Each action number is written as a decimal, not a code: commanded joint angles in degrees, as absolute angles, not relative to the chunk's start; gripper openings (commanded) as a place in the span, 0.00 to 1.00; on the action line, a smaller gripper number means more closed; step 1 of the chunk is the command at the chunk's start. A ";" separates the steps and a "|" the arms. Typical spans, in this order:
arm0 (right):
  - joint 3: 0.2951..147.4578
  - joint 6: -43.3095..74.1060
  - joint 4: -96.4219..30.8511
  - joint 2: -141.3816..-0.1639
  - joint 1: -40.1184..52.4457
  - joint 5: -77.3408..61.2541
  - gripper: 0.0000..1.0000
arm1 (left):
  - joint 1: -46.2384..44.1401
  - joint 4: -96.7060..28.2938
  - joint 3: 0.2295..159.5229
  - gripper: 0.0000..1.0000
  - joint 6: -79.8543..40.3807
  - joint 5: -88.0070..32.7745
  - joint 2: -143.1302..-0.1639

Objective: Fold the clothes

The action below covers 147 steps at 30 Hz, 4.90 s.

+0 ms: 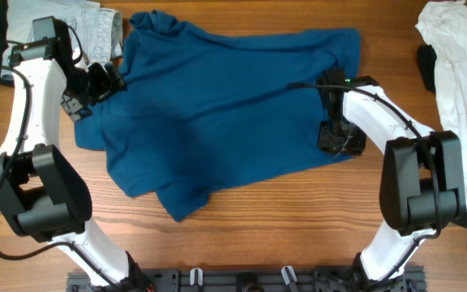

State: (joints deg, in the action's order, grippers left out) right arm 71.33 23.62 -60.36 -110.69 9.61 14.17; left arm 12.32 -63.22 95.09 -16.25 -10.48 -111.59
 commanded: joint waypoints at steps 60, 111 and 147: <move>86.67 18.17 -55.88 -109.27 -9.89 -16.36 1.00 | -13.19 -81.49 94.50 0.90 -6.92 -13.65 -112.53; 86.67 19.68 -41.67 -109.95 -9.80 -16.38 1.00 | -15.22 -56.77 41.56 0.04 -31.03 -19.29 -95.42; 86.63 15.25 -30.48 -110.39 -2.90 -10.68 0.65 | -15.27 -72.84 33.82 0.04 -57.23 -16.14 -67.51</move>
State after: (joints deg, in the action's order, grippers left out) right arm 85.97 16.75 -33.50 -110.59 -4.54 -13.89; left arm -15.00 -74.35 34.63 -55.48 -13.43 -73.54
